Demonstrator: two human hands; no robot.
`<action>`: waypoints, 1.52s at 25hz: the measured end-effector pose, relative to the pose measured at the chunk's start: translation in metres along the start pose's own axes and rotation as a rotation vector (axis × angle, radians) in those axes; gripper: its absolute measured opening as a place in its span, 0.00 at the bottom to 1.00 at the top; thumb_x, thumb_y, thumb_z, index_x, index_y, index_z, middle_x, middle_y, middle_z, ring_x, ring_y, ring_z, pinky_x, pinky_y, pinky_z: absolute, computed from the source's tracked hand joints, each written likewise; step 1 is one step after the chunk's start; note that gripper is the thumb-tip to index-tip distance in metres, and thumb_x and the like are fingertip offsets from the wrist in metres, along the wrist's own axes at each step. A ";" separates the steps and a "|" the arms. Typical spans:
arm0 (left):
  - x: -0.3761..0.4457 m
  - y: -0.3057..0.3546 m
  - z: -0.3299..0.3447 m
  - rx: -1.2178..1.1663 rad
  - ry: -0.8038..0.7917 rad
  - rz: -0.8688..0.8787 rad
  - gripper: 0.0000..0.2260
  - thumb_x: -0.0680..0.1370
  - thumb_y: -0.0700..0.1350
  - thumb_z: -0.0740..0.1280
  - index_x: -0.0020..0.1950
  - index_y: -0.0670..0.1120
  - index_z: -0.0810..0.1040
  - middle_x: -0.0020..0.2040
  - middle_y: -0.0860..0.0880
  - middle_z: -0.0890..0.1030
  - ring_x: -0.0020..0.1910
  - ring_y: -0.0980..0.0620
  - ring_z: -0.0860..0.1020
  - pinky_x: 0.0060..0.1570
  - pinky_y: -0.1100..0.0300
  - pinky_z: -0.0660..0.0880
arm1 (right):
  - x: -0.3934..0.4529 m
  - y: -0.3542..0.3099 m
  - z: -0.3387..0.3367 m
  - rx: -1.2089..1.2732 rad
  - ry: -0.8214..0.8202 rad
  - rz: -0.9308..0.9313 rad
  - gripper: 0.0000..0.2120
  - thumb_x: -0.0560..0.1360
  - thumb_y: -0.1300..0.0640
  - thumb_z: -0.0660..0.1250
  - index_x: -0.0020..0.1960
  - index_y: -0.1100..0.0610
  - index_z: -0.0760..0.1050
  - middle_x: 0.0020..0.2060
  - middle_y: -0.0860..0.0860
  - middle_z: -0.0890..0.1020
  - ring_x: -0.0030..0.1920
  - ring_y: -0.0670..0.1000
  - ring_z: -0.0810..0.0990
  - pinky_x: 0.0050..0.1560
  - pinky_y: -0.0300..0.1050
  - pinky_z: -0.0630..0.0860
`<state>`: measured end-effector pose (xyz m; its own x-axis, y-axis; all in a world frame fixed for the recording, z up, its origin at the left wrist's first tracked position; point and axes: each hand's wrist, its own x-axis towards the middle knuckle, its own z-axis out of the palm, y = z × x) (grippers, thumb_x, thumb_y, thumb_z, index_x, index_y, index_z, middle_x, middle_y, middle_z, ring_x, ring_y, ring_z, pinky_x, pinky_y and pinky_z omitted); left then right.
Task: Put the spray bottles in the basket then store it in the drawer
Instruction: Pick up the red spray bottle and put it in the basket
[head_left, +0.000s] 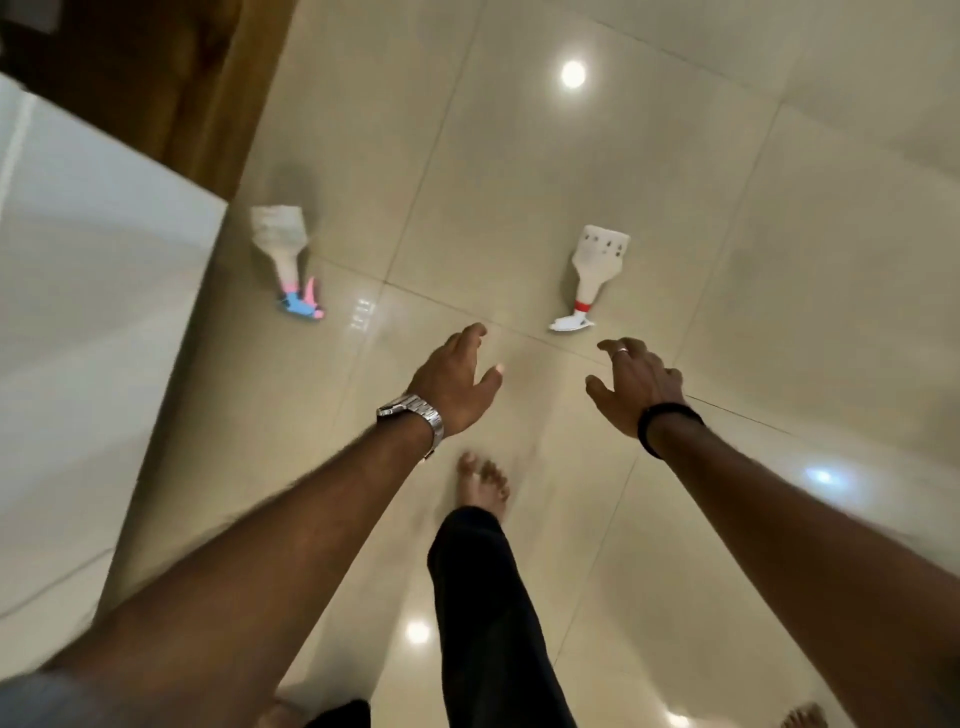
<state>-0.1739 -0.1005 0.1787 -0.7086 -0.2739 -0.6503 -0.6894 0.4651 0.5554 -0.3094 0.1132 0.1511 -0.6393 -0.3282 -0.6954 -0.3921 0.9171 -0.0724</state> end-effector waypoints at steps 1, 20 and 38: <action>0.015 0.011 0.013 -0.003 -0.020 0.006 0.25 0.80 0.52 0.65 0.76 0.49 0.64 0.72 0.47 0.74 0.69 0.44 0.74 0.67 0.49 0.73 | 0.016 0.010 0.003 0.040 0.002 0.026 0.27 0.78 0.44 0.61 0.75 0.51 0.65 0.73 0.52 0.68 0.68 0.57 0.72 0.64 0.58 0.67; 0.090 -0.095 0.137 0.070 -0.165 -0.188 0.24 0.80 0.53 0.65 0.75 0.51 0.66 0.70 0.50 0.76 0.68 0.47 0.74 0.66 0.47 0.74 | 0.219 0.005 0.134 0.174 -0.016 0.169 0.23 0.76 0.43 0.63 0.68 0.51 0.72 0.69 0.56 0.66 0.66 0.58 0.69 0.63 0.58 0.66; -0.071 -0.018 0.027 -0.029 -0.107 -0.184 0.23 0.79 0.50 0.66 0.73 0.50 0.68 0.71 0.48 0.74 0.70 0.44 0.72 0.67 0.47 0.72 | -0.071 -0.088 0.026 0.331 -0.091 -0.161 0.18 0.75 0.37 0.63 0.59 0.45 0.67 0.38 0.46 0.80 0.40 0.54 0.82 0.38 0.46 0.72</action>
<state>-0.1075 -0.0664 0.2009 -0.5514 -0.2605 -0.7925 -0.8109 0.3906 0.4358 -0.2121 0.0621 0.1881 -0.5201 -0.4660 -0.7158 -0.2379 0.8839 -0.4026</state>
